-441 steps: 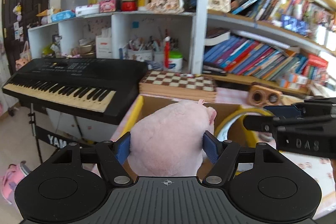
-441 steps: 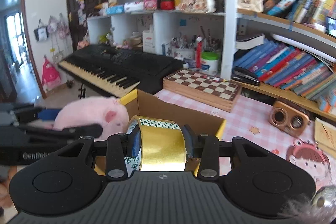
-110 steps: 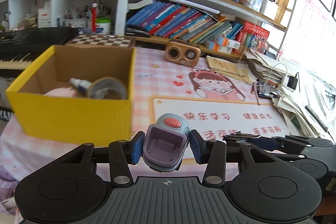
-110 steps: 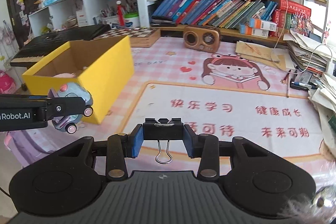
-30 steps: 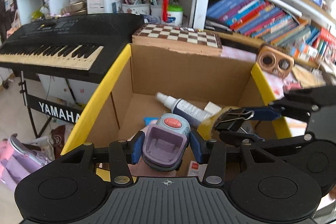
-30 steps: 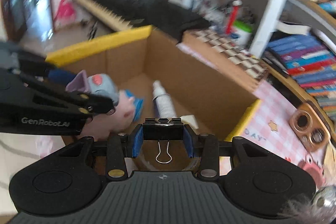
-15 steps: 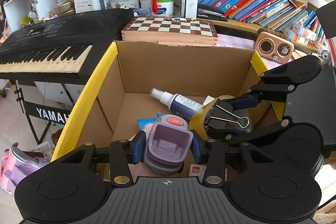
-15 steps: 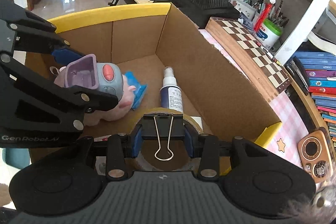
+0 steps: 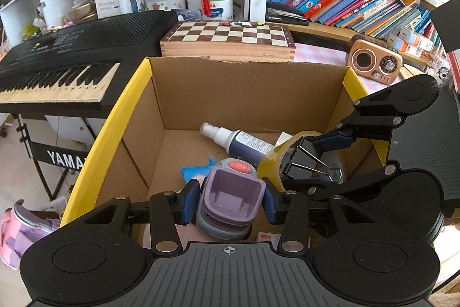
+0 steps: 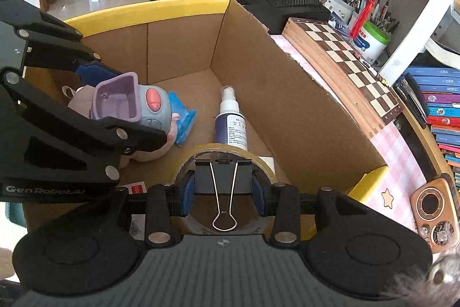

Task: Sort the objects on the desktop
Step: 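Lower the toy car and binder clip into the yellow box with both grippers, then open both grippers and lift them out of the yellow box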

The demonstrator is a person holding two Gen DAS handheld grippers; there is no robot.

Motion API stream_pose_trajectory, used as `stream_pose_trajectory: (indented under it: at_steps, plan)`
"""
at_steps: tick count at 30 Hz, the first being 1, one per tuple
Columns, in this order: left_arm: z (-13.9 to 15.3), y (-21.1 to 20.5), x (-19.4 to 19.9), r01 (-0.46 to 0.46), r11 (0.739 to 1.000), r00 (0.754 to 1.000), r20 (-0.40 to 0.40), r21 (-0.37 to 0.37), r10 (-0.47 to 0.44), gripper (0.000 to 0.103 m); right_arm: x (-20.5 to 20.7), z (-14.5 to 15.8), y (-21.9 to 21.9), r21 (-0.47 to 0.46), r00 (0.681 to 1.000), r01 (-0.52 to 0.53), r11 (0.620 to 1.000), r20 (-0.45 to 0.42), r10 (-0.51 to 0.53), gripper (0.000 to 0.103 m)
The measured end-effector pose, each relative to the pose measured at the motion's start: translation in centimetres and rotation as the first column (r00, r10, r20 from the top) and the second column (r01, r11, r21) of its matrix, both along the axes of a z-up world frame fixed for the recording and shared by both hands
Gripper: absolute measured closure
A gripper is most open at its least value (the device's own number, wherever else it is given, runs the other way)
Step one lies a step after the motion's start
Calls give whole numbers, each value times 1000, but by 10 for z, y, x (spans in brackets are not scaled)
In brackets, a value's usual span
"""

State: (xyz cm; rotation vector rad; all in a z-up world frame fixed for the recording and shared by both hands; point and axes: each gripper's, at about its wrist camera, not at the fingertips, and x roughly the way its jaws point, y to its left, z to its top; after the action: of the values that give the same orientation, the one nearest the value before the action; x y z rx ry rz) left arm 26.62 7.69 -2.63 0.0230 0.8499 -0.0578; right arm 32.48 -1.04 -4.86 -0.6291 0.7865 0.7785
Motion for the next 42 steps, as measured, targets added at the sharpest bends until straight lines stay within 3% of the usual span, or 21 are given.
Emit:
stream_pose_trajectory:
  at_steps: [18, 25, 35, 42]
  plan:
    - [5, 2, -12, -27, 1000, 999, 25, -12, 27, 58, -5, 4, -1, 20, 1000, 26, 999, 13, -27, 65]
    - [12, 3, -23, -43, 999, 998, 54, -14, 44, 50, -15, 14, -7, 50, 998, 43, 998, 39, -45, 65]
    - [34, -1, -48, -32, 999, 991, 132, -30, 36, 46, -39, 43, -26, 145, 987, 106, 984, 102, -121, 64]
    - [47, -6, -75, -14, 999, 982, 187, -31, 19, 42, -70, 56, -47, 215, 961, 201, 956, 144, -234, 63]
